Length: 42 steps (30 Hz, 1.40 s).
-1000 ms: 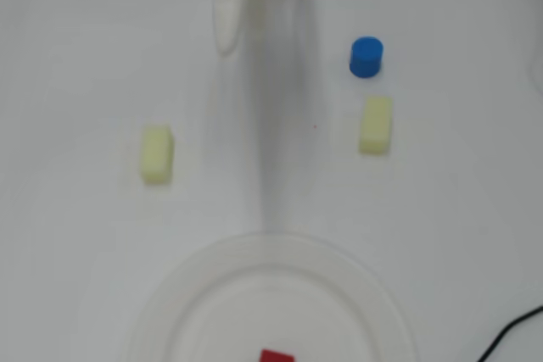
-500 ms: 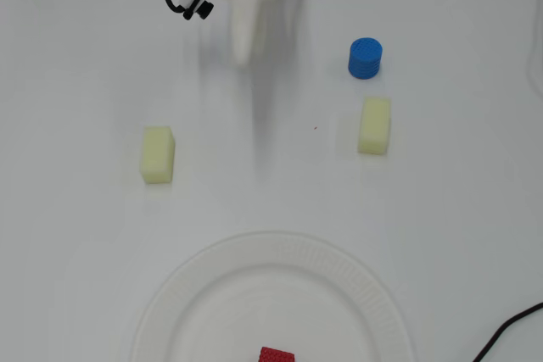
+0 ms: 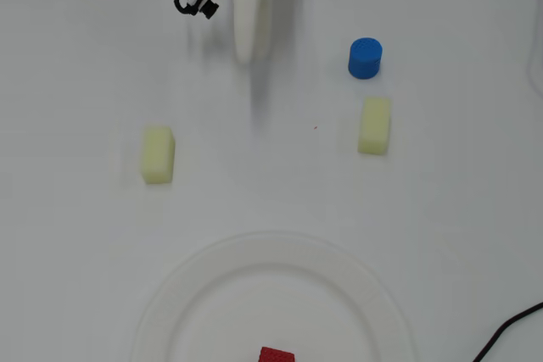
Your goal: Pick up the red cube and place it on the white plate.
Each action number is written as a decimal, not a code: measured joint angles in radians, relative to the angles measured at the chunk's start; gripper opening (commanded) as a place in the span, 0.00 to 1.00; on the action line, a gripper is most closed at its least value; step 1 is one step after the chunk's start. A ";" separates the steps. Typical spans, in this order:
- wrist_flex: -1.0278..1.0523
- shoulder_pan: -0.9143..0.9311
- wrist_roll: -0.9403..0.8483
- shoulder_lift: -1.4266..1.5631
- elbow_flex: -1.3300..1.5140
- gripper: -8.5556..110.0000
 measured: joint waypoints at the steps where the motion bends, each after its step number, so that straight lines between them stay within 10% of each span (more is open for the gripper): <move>1: 0.003 0.002 -0.009 0.005 0.011 0.35; 9: 0.031 -0.006 -0.025 0.035 0.052 0.09; 42: 0.058 0.041 0.011 0.035 0.069 0.07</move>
